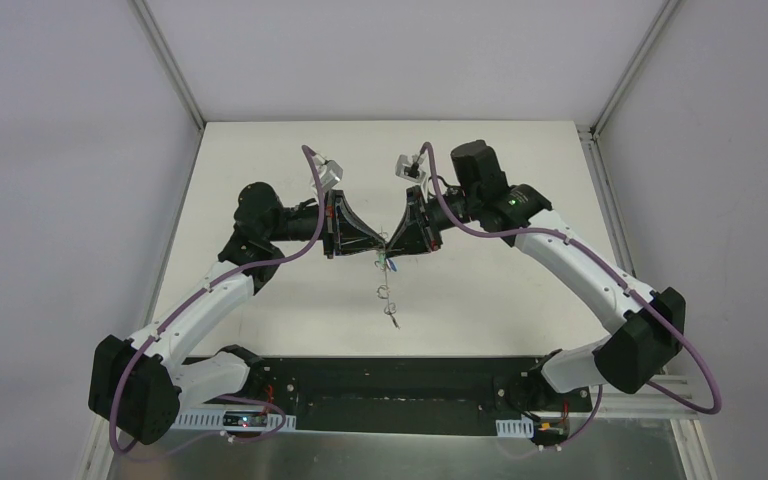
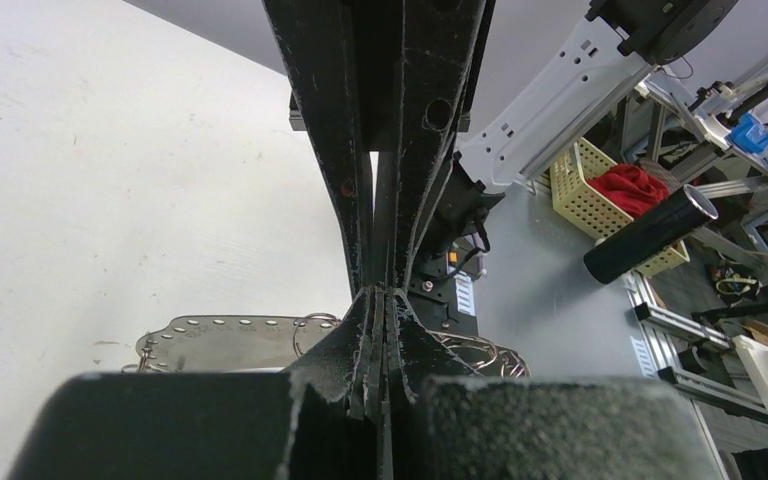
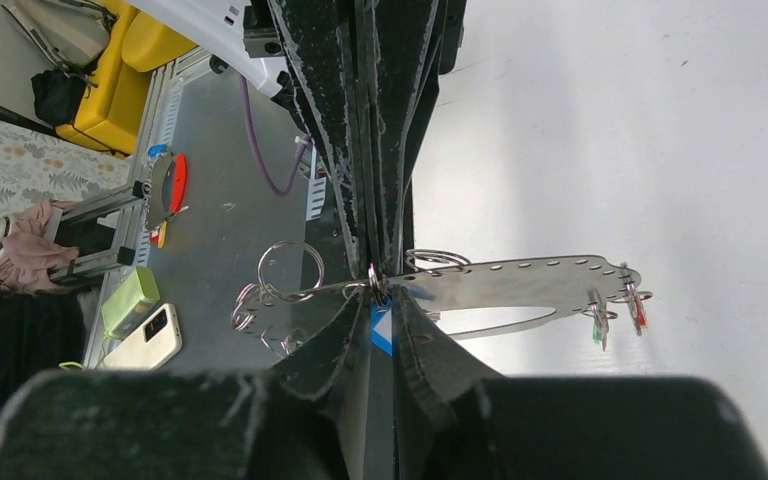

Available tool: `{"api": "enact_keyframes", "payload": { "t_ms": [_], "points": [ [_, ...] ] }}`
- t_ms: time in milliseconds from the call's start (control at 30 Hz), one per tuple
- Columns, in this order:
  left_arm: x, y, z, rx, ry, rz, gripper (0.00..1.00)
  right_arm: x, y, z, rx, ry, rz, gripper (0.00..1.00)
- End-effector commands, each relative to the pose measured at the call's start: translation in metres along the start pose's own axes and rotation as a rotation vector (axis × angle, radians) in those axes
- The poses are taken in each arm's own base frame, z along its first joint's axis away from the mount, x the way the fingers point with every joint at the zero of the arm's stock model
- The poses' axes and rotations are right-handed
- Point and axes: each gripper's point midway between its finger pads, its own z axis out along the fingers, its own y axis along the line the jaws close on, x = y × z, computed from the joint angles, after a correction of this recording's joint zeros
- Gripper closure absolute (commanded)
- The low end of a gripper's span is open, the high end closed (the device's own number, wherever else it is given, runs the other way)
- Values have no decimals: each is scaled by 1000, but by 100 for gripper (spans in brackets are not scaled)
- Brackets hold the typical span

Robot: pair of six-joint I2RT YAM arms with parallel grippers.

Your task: Put the keys on the keyring

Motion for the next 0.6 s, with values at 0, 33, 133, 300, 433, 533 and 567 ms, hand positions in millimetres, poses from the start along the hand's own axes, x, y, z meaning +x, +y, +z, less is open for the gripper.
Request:
{"api": "enact_keyframes", "payload": {
  "t_ms": [0,33,133,300,433,533,567],
  "points": [
    [-12,-8,-2,18,-39,67,100,-19,12,0,-42,-33,-55,87],
    [-12,-8,-2,18,-39,69,100,-19,12,0,-45,-33,-53,88],
    [-11,-7,-2,16,-37,65,100,-20,14,0,-53,-35,-52,91],
    [-10,-5,-2,16,-33,64,100,-21,15,0,-57,-36,-53,93],
    [-9,-4,-2,14,-29,69,100,-20,15,0,-55,-35,-54,98],
    [-7,-3,-2,11,-21,77,100,-19,11,-1,-33,-30,-67,100],
    [-7,-4,-3,13,-18,88,100,-18,9,-2,-16,-27,-70,100]
  ]
}}
